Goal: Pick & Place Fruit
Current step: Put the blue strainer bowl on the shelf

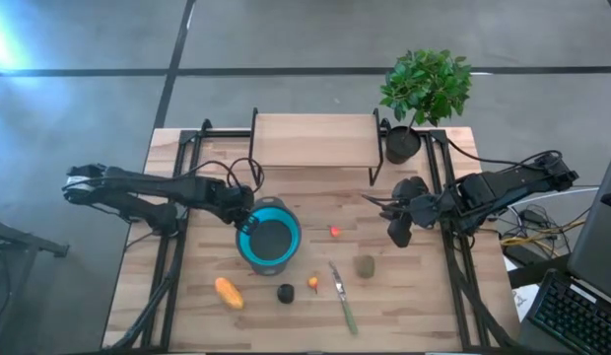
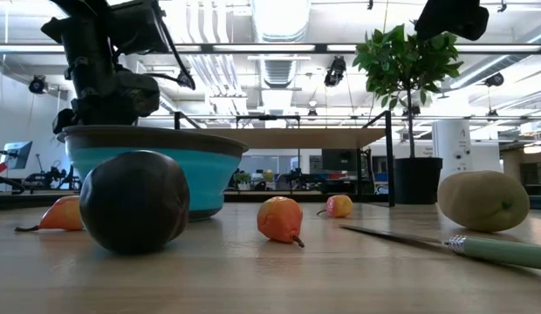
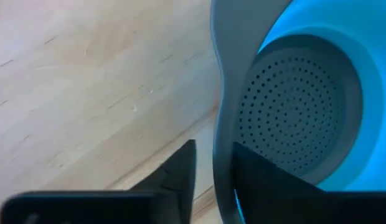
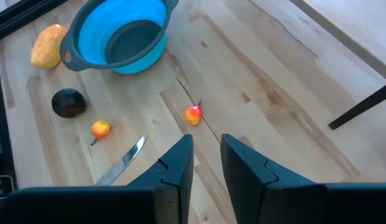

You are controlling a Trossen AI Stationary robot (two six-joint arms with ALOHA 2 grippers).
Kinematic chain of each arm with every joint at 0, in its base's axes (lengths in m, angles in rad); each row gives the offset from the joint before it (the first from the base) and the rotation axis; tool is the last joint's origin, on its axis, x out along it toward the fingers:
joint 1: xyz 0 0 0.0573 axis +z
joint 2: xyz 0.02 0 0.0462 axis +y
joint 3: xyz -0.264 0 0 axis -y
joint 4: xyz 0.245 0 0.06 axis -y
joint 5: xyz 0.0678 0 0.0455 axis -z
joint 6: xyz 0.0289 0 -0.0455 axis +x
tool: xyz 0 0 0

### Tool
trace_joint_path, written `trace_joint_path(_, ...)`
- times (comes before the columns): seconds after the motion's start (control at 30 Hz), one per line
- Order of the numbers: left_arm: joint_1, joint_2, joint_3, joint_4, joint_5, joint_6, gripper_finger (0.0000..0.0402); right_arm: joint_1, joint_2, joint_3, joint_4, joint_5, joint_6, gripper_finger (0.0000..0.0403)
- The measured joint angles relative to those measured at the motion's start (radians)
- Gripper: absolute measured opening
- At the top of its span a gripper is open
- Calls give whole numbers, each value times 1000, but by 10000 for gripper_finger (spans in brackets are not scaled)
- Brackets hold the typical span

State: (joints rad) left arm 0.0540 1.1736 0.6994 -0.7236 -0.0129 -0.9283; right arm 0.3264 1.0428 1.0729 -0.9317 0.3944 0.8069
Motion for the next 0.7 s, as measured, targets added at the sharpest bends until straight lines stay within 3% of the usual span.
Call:
trace_joint_path(0.17, 1, -2, 2, 14, 3, -26, 25, 0, 0, 0, 0, 2, -7, 59)
trace_joint_path(0.4, 0, -24, 18, 23, 3, -79, 31, 0, 0, 0, -4, 2, -7, 44)
trace_joint_path(0.7, 0, -33, 174, 25, -5, -62, 22, 0, 1, -16, -4, 2, -23, 60)
